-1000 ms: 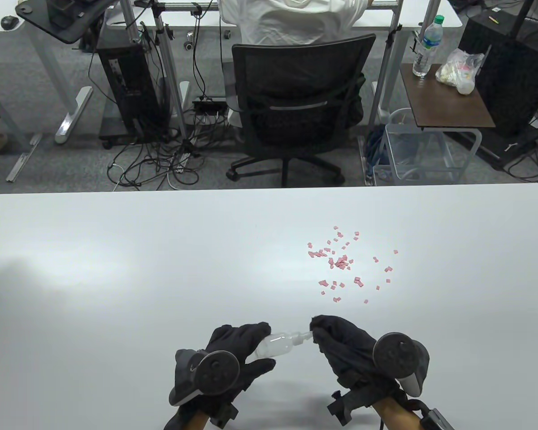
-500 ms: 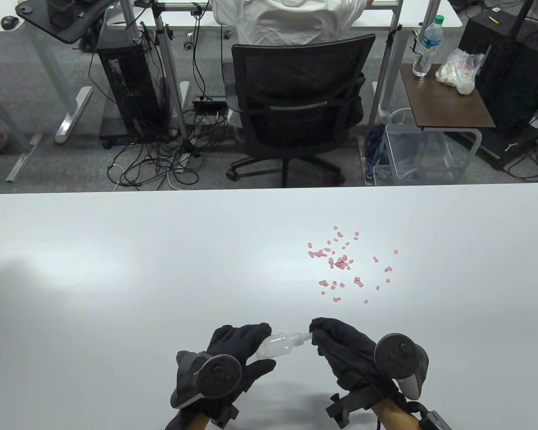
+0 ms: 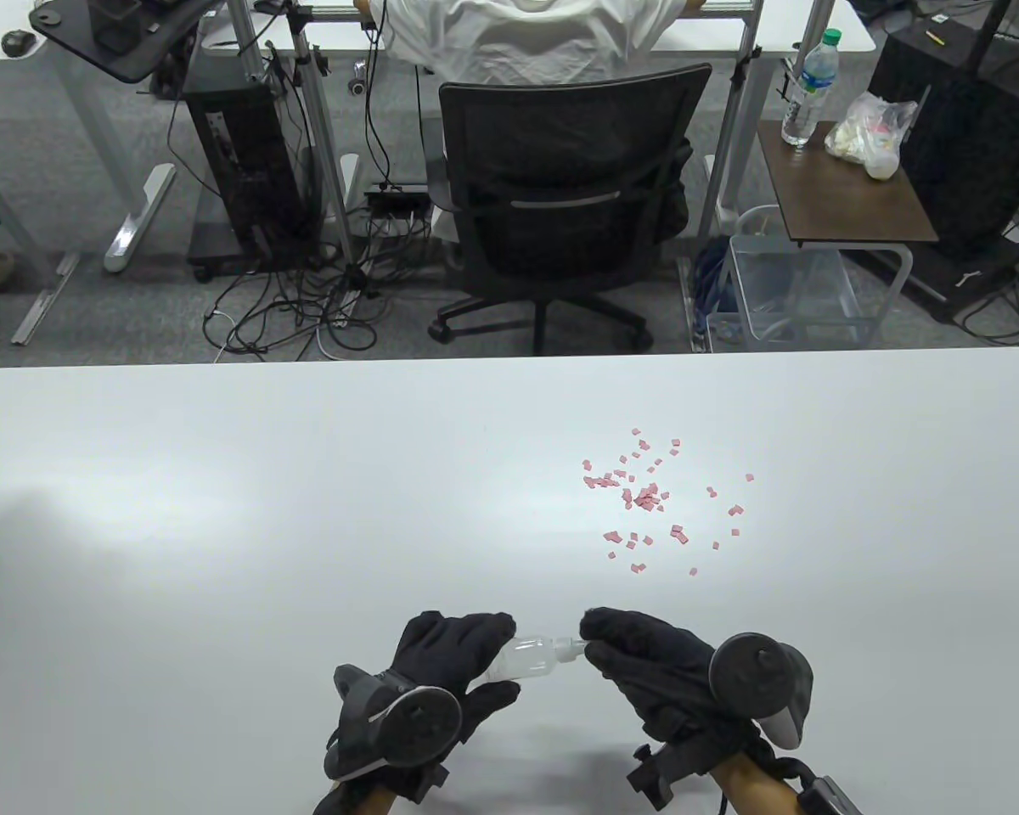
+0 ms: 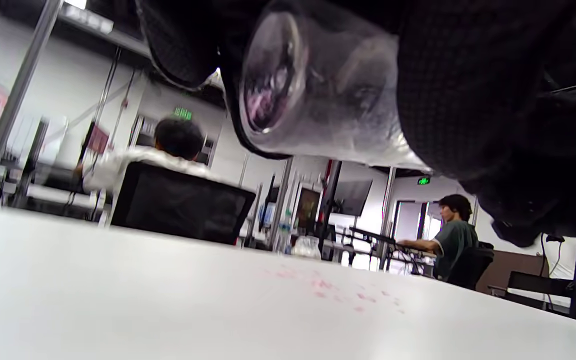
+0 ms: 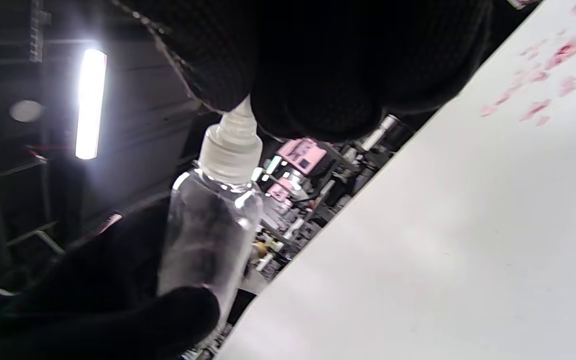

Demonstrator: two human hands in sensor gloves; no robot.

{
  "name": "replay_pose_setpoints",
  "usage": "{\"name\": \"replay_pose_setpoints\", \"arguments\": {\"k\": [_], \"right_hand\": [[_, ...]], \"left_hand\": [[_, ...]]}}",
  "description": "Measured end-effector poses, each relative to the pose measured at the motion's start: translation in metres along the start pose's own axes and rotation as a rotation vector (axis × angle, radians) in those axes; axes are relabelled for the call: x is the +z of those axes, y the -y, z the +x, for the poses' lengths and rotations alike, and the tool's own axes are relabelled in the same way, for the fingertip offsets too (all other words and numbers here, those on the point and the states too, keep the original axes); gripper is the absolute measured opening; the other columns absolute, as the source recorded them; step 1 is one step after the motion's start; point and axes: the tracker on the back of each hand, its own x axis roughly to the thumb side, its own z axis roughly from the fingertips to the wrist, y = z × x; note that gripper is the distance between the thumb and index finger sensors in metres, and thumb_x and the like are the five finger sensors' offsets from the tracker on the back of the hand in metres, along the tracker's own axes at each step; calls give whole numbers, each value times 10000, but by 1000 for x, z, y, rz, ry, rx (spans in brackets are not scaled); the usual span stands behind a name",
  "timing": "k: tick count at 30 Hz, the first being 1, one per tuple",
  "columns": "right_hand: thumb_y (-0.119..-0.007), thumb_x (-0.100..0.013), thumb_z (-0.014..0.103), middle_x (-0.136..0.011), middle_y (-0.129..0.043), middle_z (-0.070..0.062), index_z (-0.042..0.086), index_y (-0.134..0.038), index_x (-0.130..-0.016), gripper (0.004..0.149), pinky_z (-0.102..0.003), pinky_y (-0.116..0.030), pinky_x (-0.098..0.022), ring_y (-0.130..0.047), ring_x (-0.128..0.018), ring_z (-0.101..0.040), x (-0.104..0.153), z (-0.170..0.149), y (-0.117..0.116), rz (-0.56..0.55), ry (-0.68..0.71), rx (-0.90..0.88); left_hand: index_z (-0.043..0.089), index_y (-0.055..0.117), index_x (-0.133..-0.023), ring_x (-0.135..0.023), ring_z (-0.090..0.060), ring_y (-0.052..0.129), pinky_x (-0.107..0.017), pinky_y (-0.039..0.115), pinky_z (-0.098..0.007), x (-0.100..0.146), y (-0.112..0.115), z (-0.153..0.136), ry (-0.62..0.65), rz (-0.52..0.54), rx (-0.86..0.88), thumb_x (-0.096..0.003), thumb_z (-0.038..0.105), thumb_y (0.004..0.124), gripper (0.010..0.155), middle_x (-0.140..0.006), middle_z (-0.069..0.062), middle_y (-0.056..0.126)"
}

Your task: Squeeze empty conical bottle to blow paper scraps with air puff

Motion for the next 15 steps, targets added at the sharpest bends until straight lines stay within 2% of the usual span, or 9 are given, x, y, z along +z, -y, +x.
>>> {"name": "replay_pose_setpoints", "arguments": {"k": [3,5,9,11,13,15], "right_hand": [[-804,-552,279,-680,-982,-176,34,-850,-887,418,-479,-902,-416,-1020,-495,-228,0,1,-6,31,-40,26],[-783,-563,290,-672,-978,-173,27,-844,-886,421,-480,-897,-412,-1016,-489,-228,0,0,-7,45,-57,36],[-818,-558,301,-772,-940,-195,42,-806,-948,468,-507,-866,-469,-995,-565,-269,1,-4,-7,77,-18,8],[-832,-550,279,-760,-949,-191,51,-819,-937,450,-504,-871,-463,-1000,-556,-266,0,-4,-6,75,-19,-7],[-824,-550,272,-740,-955,-188,46,-824,-925,438,-503,-876,-456,-1004,-547,-263,-1,-4,-6,96,-35,-2],[-793,-557,276,-706,-961,-189,16,-825,-909,439,-504,-881,-440,-1007,-525,-258,-1,-4,-9,121,-63,21]], "left_hand": [[251,733,-1038,-900,-235,954,-799,606,-519,2,-2,6,28,49,-101,-393,459,1016,734,-1025,-18,860],[259,727,-1042,-903,-230,956,-799,607,-518,1,-2,7,30,24,-126,-394,467,1009,737,-1026,-13,861],[252,729,-1048,-890,-232,969,-797,611,-519,-2,4,0,-9,-48,-13,-399,488,997,741,-1021,-19,871],[239,734,-1045,-880,-240,971,-797,606,-524,-3,5,-5,-25,-112,83,-401,488,998,739,-1012,-29,876],[238,739,-1042,-880,-242,970,-798,604,-525,-2,5,-5,-23,-92,83,-396,480,1007,741,-1011,-32,876],[248,738,-1037,-893,-238,963,-800,601,-526,0,4,0,8,-36,0,-389,466,1018,739,-1018,-22,871]]}}
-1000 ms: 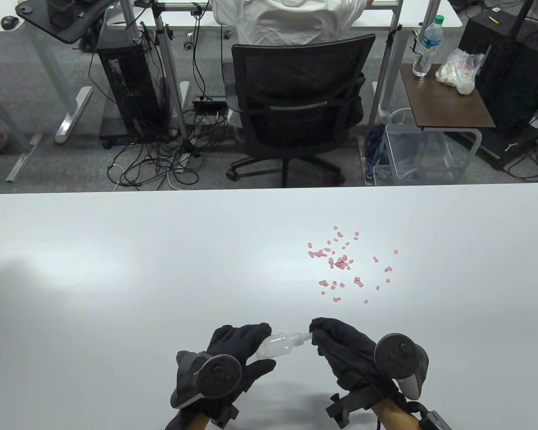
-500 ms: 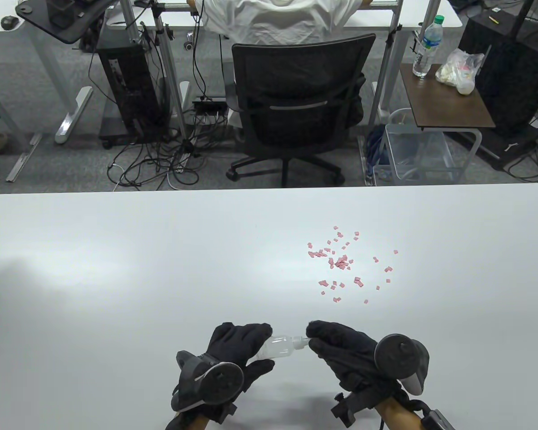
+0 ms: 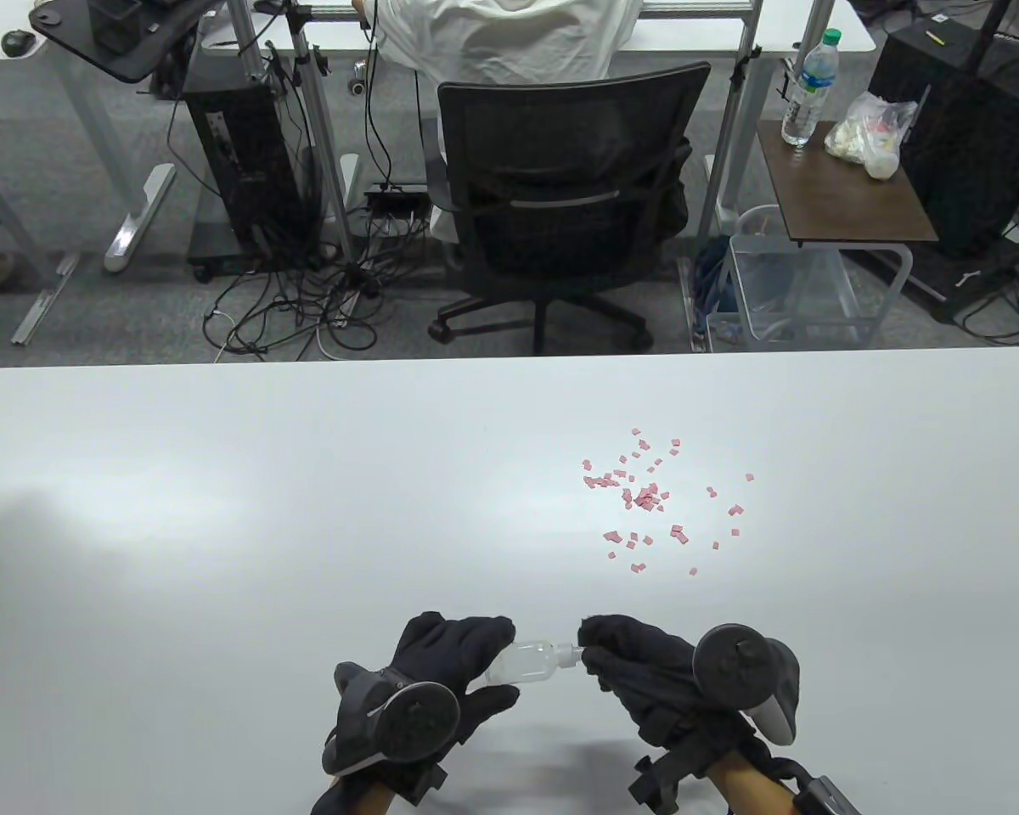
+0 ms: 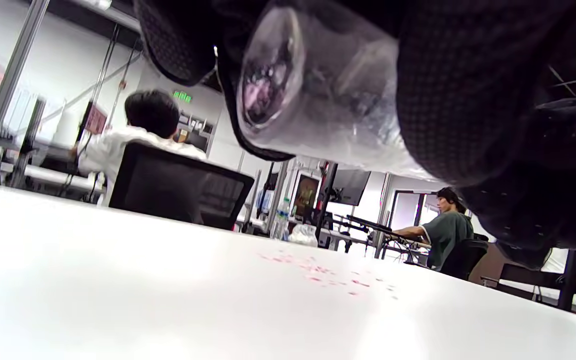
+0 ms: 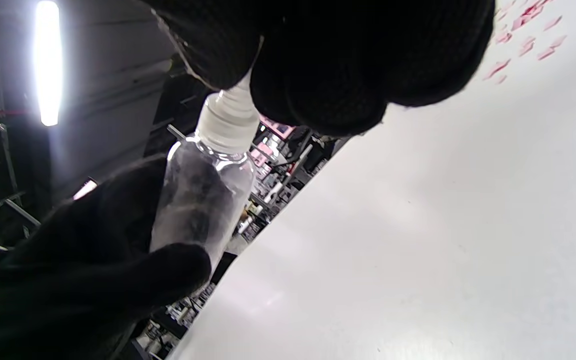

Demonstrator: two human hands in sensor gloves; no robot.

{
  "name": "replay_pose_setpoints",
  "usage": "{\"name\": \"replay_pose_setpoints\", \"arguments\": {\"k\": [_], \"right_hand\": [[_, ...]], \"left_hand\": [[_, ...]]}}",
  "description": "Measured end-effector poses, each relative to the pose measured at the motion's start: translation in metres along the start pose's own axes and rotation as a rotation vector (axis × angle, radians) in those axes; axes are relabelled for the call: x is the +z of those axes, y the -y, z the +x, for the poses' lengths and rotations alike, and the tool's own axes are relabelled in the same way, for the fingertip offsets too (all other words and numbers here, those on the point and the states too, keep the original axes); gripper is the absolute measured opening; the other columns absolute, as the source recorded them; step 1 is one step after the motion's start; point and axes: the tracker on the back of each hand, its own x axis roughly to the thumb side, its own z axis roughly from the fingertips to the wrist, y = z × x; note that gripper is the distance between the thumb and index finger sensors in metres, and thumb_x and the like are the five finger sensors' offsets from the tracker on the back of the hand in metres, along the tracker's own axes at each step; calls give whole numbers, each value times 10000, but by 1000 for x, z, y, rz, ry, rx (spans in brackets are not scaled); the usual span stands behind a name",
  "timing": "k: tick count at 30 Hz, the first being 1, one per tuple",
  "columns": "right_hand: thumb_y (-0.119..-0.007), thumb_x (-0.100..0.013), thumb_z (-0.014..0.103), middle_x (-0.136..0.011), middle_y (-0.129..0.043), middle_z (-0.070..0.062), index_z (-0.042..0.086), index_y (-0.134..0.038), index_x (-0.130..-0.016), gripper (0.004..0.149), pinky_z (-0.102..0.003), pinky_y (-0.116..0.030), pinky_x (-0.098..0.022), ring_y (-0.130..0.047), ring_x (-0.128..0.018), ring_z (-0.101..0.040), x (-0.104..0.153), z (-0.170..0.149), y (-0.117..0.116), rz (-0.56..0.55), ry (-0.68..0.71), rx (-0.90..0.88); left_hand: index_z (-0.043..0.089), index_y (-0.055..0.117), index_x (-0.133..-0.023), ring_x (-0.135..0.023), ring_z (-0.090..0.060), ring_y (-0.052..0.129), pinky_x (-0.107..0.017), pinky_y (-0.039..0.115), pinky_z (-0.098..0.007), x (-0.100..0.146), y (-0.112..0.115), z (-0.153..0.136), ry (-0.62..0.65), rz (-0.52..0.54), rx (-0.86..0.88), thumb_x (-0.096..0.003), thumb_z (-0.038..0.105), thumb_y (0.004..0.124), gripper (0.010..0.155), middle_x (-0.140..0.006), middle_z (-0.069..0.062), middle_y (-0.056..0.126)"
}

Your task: Squeeze empty conical bottle to blow paper scraps with air puff

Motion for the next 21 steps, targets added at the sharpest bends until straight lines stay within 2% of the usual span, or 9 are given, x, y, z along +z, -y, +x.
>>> {"name": "replay_pose_setpoints", "arguments": {"k": [3,8,10,13,15,17,19,21], "right_hand": [[-741,-578,289,-685,-960,-183,19,-828,-888,421,-509,-875,-428,-1003,-507,-263,0,0,-2,26,-27,43],[-833,-550,277,-764,-946,-199,35,-808,-942,462,-516,-867,-470,-1000,-566,-280,1,-3,3,5,27,-9],[-838,-543,265,-751,-956,-199,34,-816,-936,456,-511,-877,-461,-1009,-556,-275,1,-1,3,-20,30,5],[-825,-538,251,-720,-965,-203,10,-822,-917,449,-514,-889,-446,-1017,-541,-275,1,2,-1,-12,14,25],[-807,-536,236,-704,-967,-210,-10,-823,-913,450,-514,-898,-432,-1021,-527,-271,2,5,-3,-34,-22,33],[-794,-537,226,-690,-969,-213,-23,-822,-911,450,-510,-903,-421,-1022,-512,-264,2,6,-4,-28,-42,11],[-795,-541,227,-686,-971,-214,-19,-825,-909,444,-509,-900,-418,-1021,-506,-265,2,5,-1,-41,-35,-37],[-819,-544,244,-708,-973,-208,11,-835,-911,434,-513,-891,-439,-1025,-527,-275,3,4,3,-62,36,-18]], "left_hand": [[264,729,-1040,-904,-223,961,-799,609,-518,0,-1,8,52,20,-129,-388,475,1014,742,-1026,-5,865],[245,725,-1052,-888,-246,966,-794,611,-523,-3,4,2,-11,-70,10,-410,496,987,738,-1025,-27,866],[229,734,-1053,-880,-257,976,-787,622,-528,-2,6,2,-13,-56,20,-412,497,987,740,-1016,-58,877],[228,736,-1047,-892,-258,973,-784,627,-534,-1,6,7,21,-20,-77,-406,477,1000,736,-1019,-55,874],[235,736,-1042,-905,-260,958,-784,622,-537,1,5,14,55,68,-175,-400,450,1014,732,-1025,-40,864],[240,732,-1038,-919,-260,948,-783,620,-538,2,3,18,67,114,-237,-399,434,1022,728,-1030,-30,858],[234,728,-1044,-915,-261,950,-783,619,-538,1,1,19,61,112,-231,-405,448,1015,732,-1029,-50,856],[232,738,-1040,-894,-260,967,-781,628,-532,0,-2,17,45,79,-190,-404,468,1006,729,-1018,-46,871]]}}
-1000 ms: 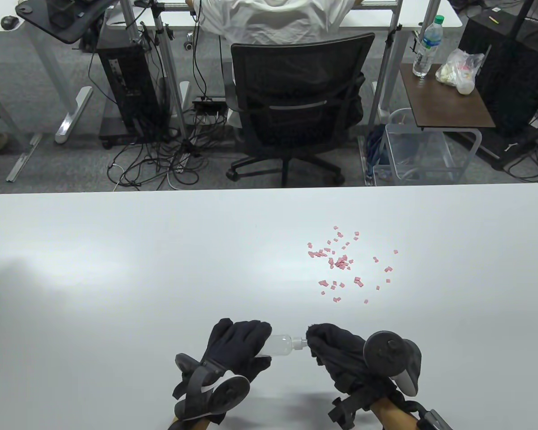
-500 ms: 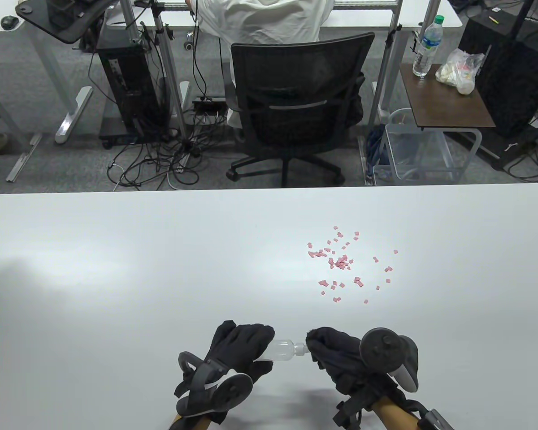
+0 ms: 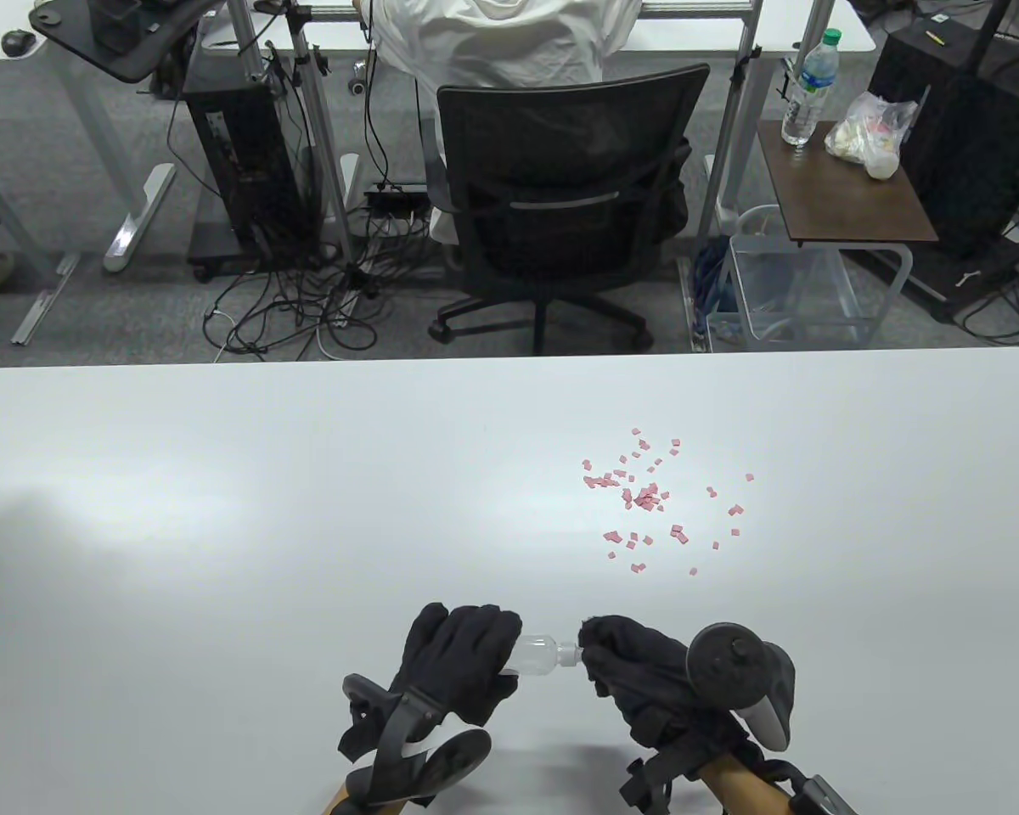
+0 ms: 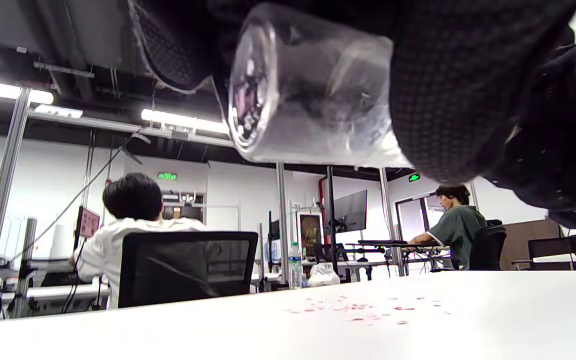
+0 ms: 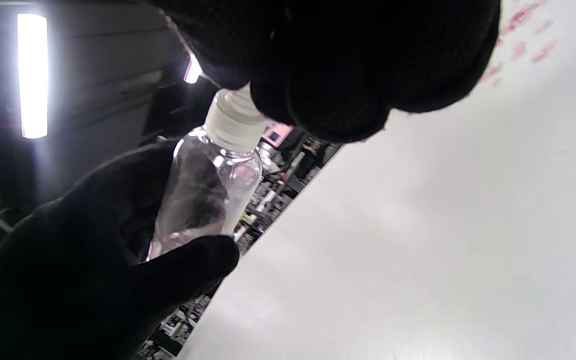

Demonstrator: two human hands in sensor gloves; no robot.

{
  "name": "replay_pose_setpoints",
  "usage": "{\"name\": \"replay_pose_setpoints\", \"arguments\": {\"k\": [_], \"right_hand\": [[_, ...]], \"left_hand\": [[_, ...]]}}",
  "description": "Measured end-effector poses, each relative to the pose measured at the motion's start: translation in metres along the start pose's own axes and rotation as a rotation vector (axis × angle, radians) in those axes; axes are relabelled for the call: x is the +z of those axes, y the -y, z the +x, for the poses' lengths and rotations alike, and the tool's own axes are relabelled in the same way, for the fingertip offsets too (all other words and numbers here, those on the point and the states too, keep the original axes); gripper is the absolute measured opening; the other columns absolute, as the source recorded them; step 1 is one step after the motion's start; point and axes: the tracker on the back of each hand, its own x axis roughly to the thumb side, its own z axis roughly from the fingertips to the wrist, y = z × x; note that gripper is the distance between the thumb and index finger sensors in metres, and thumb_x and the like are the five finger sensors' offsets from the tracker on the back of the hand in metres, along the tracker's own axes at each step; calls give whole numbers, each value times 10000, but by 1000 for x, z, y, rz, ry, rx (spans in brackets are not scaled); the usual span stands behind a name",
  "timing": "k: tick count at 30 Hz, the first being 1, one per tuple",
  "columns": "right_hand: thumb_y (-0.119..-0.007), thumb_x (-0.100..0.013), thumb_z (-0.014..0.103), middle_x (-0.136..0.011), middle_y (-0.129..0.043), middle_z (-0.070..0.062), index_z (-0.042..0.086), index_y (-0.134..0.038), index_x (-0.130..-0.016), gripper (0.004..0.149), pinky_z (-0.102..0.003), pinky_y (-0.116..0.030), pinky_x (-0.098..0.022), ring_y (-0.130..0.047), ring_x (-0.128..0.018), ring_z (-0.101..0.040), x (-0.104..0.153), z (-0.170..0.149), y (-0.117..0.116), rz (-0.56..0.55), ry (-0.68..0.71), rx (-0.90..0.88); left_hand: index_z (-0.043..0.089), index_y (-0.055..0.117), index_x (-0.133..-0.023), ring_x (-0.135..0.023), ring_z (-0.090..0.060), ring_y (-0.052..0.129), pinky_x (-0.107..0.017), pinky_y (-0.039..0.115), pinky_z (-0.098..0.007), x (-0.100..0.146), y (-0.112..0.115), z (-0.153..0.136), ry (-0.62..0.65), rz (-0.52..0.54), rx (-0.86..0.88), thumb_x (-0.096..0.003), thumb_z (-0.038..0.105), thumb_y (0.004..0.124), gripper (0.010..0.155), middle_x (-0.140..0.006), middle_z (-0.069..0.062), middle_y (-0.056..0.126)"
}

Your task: Squeeze empty conical bottle to blow paper scraps with air puff

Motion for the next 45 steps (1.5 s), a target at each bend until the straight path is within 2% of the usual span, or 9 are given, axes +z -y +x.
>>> {"name": "replay_pose_setpoints", "arguments": {"k": [7,12,16,22,28,30,34,37,45], "right_hand": [[-865,-507,246,-766,-988,-197,53,-857,-923,460,-512,-901,-479,-1039,-586,-282,6,13,-1,9,291,326],[-856,-493,234,-653,-1027,-202,1,-889,-869,444,-485,-950,-403,-1070,-481,-237,8,16,-5,-32,198,302],[-855,-510,242,-644,-1022,-206,-9,-889,-864,436,-484,-940,-395,-1063,-468,-238,6,12,-3,16,123,200],[-860,-512,270,-761,-991,-184,68,-862,-905,442,-509,-905,-487,-1046,-591,-276,13,23,-4,-81,371,372],[-840,-507,220,-672,-1024,-205,14,-879,-858,409,-501,-947,-432,-1074,-500,-253,7,17,-10,-72,168,200],[-846,-517,229,-685,-1013,-206,13,-873,-866,412,-505,-934,-444,-1066,-515,-260,5,12,-10,-13,102,136],[-884,-507,274,-793,-955,-200,43,-817,-941,496,-513,-881,-525,-1020,-630,-283,9,16,-9,-19,282,228],[-886,-501,264,-762,-972,-186,49,-832,-917,471,-502,-897,-506,-1034,-602,-266,12,22,-12,-72,324,277],[-869,-514,245,-672,-1007,-203,2,-866,-873,434,-489,-928,-442,-1059,-498,-241,8,13,-9,7,49,12]], "left_hand": [[198,747,-1047,-875,-289,976,-778,622,-551,-3,4,-3,-35,-161,178,-424,477,973,719,-1009,-84,882],[234,740,-1036,-924,-279,942,-784,610,-549,1,-2,10,35,49,-75,-397,427,1015,722,-1033,-35,860],[230,736,-1039,-930,-284,942,-782,613,-549,1,-2,15,62,52,-159,-400,433,1018,728,-1034,-44,862],[188,768,-1030,-849,-294,993,-775,621,-553,-1,8,-5,-71,-197,261,-412,520,976,733,-979,-87,910],[247,769,-1021,-883,-261,982,-790,599,-549,2,-4,10,32,25,-149,-386,497,1004,722,-997,-27,903],[245,767,-1022,-890,-262,977,-791,595,-554,2,-1,11,29,-6,-150,-387,491,1006,722,-1003,-28,898],[239,756,-1032,-890,-254,976,-792,595,-555,-1,2,2,-35,-104,-6,-399,514,989,728,-1007,-27,891],[271,753,-1032,-913,-260,961,-803,535,-597,2,-1,5,-12,-21,-84,-392,495,1008,724,-1019,-6,884],[291,741,-1037,-938,-215,943,-803,520,-601,3,-2,11,15,23,-225,-393,496,1017,730,-1025,18,880]]}}
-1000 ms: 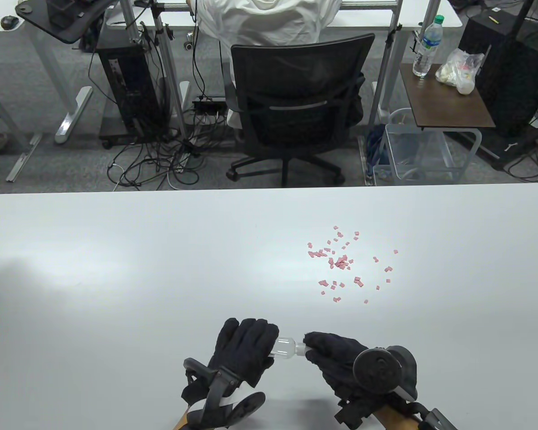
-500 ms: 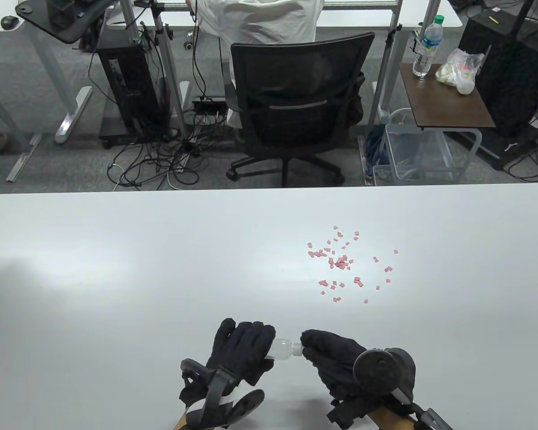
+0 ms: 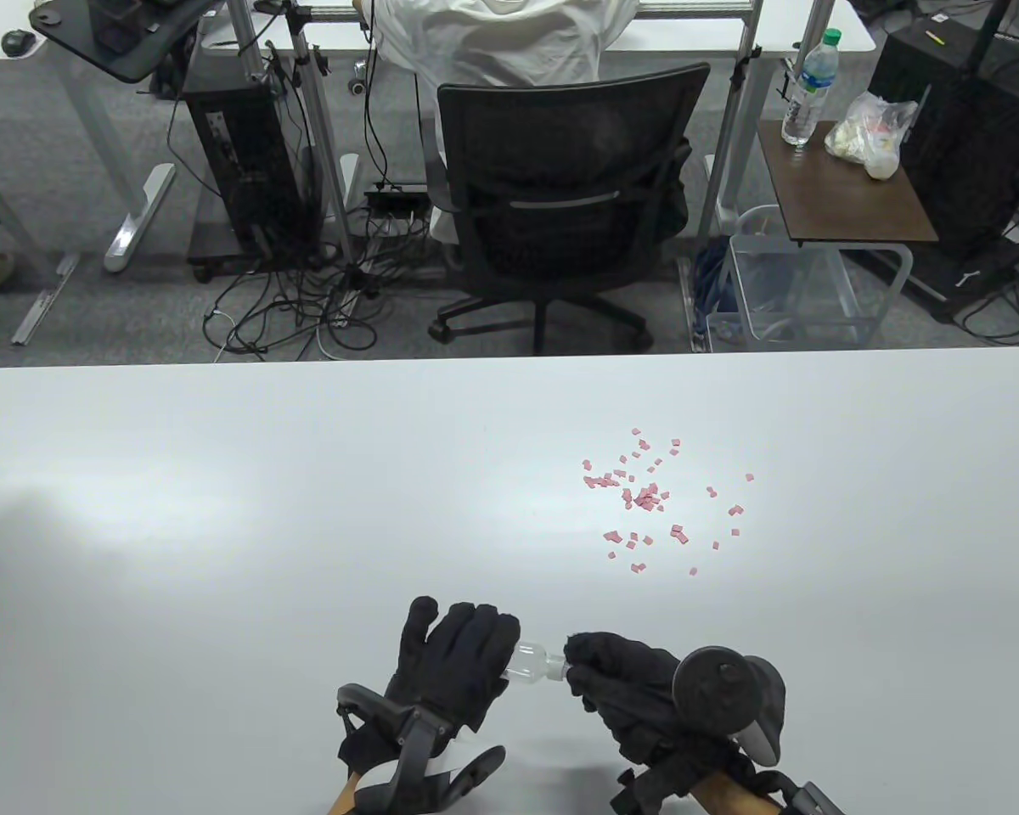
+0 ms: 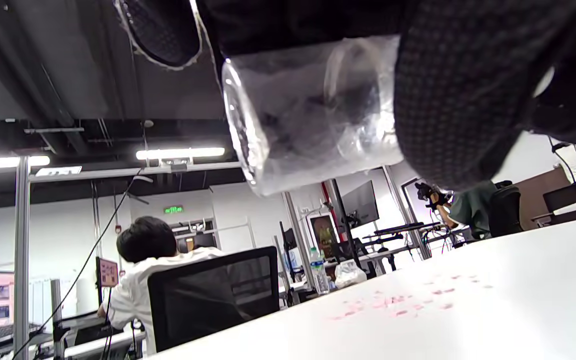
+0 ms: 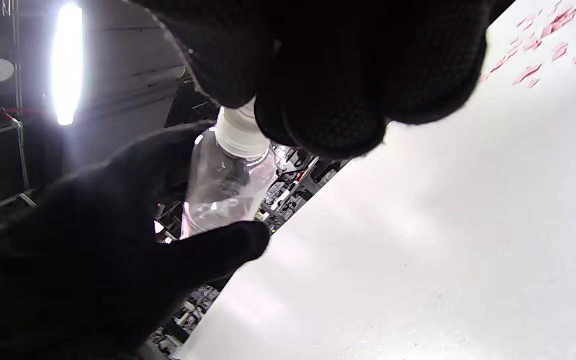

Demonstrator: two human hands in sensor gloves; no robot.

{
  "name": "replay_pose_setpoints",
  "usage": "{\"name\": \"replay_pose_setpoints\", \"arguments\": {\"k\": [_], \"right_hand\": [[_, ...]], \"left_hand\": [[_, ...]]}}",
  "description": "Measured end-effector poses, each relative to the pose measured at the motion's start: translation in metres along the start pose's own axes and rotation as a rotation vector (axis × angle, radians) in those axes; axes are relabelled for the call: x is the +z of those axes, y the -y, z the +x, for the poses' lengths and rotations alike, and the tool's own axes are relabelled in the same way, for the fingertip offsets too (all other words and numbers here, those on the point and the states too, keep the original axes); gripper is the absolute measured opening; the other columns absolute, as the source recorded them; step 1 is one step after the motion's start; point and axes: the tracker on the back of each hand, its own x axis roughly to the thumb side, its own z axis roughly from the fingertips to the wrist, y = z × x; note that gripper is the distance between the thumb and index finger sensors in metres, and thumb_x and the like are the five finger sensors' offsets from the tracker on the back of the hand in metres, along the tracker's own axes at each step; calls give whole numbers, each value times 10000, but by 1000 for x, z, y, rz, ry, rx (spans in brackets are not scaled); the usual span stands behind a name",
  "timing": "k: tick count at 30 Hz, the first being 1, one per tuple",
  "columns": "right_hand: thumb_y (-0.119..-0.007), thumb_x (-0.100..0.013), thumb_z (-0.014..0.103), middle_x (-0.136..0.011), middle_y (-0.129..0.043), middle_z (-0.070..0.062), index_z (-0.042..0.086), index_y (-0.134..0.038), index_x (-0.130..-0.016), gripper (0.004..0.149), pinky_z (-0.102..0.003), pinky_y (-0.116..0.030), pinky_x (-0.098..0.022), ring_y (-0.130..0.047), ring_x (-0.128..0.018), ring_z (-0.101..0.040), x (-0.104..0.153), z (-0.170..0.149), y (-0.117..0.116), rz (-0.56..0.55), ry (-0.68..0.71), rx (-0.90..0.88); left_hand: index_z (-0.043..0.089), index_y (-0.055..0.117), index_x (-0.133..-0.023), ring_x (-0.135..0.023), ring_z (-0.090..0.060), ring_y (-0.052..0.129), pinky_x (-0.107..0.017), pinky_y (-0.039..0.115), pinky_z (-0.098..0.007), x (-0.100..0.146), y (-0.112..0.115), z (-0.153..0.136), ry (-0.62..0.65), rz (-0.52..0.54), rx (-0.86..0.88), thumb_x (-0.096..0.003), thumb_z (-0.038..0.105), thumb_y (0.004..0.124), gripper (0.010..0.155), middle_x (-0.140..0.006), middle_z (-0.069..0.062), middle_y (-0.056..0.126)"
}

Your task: Squeeze empty conical bottle to blow paper scraps with air puff

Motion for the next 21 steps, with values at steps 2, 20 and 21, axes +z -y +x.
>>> {"name": "replay_pose_setpoints", "arguments": {"k": [2,20,21], "right_hand": [[-860,-528,320,-701,-998,-184,30,-858,-891,465,-486,-913,-463,-1049,-528,-242,1,-2,6,-13,32,16],[-729,-588,424,-862,-902,-261,1,-764,-1002,593,-586,-811,-542,-967,-676,-379,-2,-47,57,-160,-76,-70],[-727,-587,431,-873,-897,-262,-1,-760,-1008,604,-591,-806,-549,-962,-688,-385,-3,-46,56,-132,-57,-85]], "left_hand": [[319,737,-1040,-992,-214,893,-806,506,-608,-2,2,-3,-71,-46,98,-389,516,1011,733,-1046,44,867],[307,714,-1065,-949,-284,770,-741,627,-517,-56,30,-104,-676,-72,609,-418,459,1013,728,-1131,-77,700],[291,706,-1069,-959,-296,780,-737,638,-520,-63,38,-116,-715,-67,654,-423,433,1018,731,-1134,-89,695]]}}
